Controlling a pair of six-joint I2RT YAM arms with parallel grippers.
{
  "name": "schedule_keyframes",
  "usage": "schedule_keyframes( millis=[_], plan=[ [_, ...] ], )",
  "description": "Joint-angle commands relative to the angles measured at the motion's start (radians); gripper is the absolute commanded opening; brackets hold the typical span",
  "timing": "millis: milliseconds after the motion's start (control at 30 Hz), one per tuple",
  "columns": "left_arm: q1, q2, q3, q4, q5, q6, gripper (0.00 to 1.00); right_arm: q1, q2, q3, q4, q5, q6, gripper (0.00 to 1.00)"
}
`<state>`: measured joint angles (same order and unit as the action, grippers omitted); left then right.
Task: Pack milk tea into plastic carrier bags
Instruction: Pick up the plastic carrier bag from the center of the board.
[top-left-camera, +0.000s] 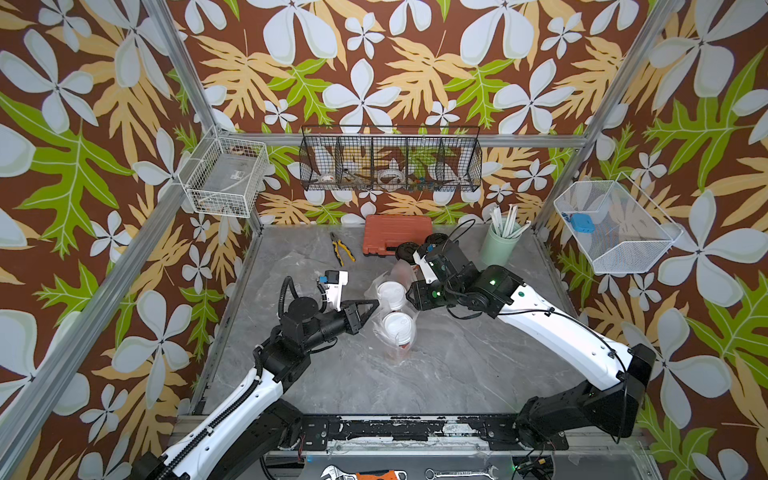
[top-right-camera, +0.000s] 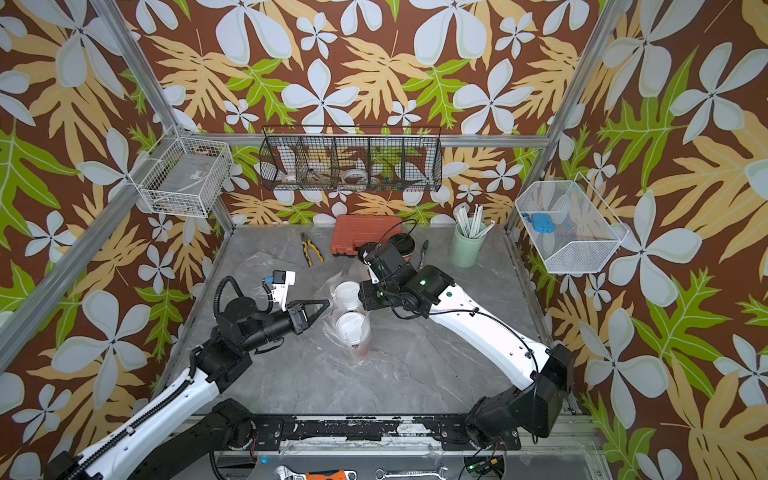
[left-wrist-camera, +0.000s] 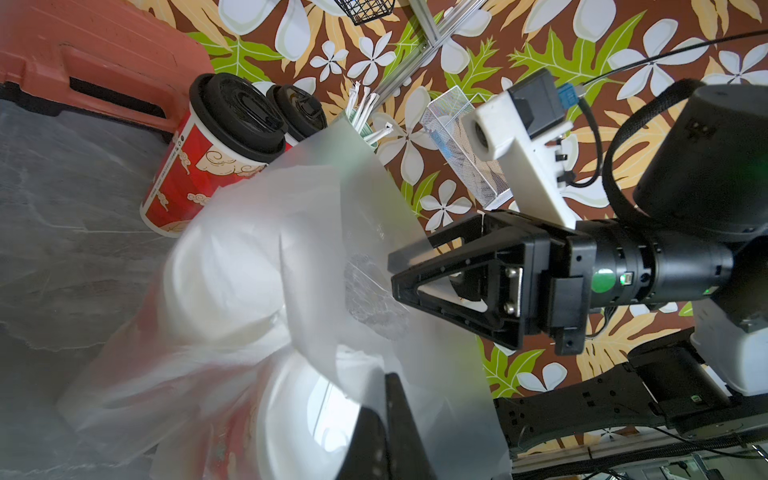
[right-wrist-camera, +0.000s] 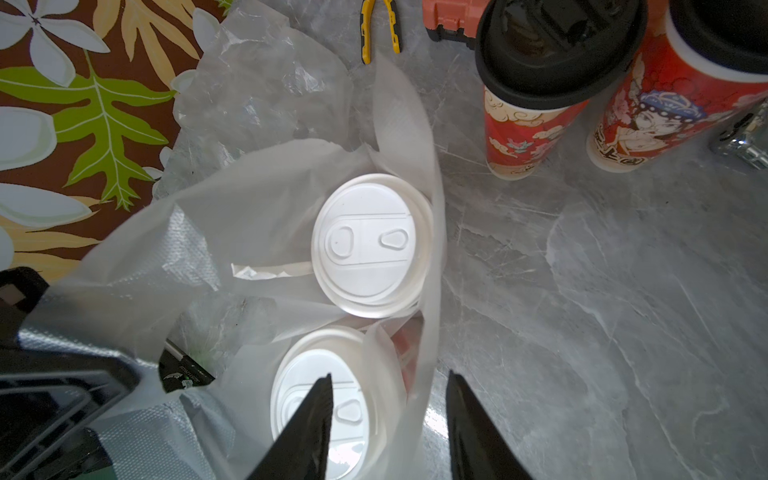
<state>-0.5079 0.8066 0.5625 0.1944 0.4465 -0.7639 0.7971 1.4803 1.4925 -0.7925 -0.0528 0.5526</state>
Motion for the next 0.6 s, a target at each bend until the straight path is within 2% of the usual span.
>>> schedule_keyframes(
  millis=[0, 200, 433, 567],
  plan=[
    [0.001, 0.002, 0.004, 0.043, 0.009, -0.006, 0.0, 0.001, 0.016, 0.007, 0.013, 0.002, 0.004, 0.38],
    [0.0, 0.007, 0.01, 0.045, 0.01, -0.002, 0.0, -0.001, 0.028, 0.012, 0.012, 0.002, 0.001, 0.26],
    [0.001, 0.024, 0.032, 0.048, 0.02, 0.004, 0.0, -0.004, 0.009, 0.027, 0.013, 0.024, 0.001, 0.0],
    [0.0, 0.042, 0.061, 0.048, 0.028, 0.011, 0.0, -0.006, -0.006, 0.05, 0.013, 0.036, -0.001, 0.0]
  ],
)
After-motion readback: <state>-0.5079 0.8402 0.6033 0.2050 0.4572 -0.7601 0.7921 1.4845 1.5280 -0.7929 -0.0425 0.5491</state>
